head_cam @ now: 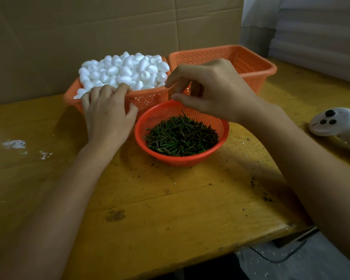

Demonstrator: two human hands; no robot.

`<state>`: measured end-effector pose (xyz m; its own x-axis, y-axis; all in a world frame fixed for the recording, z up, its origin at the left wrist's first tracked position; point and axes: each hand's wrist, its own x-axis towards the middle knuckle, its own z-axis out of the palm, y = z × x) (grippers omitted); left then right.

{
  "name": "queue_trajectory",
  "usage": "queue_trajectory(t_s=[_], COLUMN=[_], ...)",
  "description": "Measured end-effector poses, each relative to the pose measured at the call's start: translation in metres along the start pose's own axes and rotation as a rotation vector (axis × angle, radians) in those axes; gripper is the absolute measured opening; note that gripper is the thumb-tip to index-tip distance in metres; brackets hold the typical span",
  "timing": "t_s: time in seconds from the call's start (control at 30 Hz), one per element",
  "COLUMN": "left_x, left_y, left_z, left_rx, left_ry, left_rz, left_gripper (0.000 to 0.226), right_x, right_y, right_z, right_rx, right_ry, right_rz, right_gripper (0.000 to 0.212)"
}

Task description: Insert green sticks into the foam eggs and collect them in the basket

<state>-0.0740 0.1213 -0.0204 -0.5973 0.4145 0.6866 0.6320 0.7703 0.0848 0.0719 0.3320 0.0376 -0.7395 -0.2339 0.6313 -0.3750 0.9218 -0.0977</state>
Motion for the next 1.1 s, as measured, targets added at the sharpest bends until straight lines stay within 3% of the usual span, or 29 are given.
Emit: queue_trajectory(t_s=[0.83, 1.1], left_x=[0.0033, 0.0036], left_y=[0.0006, 0.0017], left_z=[-0.0044, -0.0068], left_rx=[-0.157, -0.236], left_ry=[0.035, 0.004], left_rz=[-0.076, -0.083], left_gripper=[0.020, 0.031], right_x=[-0.0021, -0.0028], right_y=[0.0008, 0.0016], right_z=[0.0039, 0.0038], right_rx=[-0.010, -0.014], right_ry=[-0.010, -0.001], right_rz=[0.008, 0.023], right_gripper=[0.023, 0.023])
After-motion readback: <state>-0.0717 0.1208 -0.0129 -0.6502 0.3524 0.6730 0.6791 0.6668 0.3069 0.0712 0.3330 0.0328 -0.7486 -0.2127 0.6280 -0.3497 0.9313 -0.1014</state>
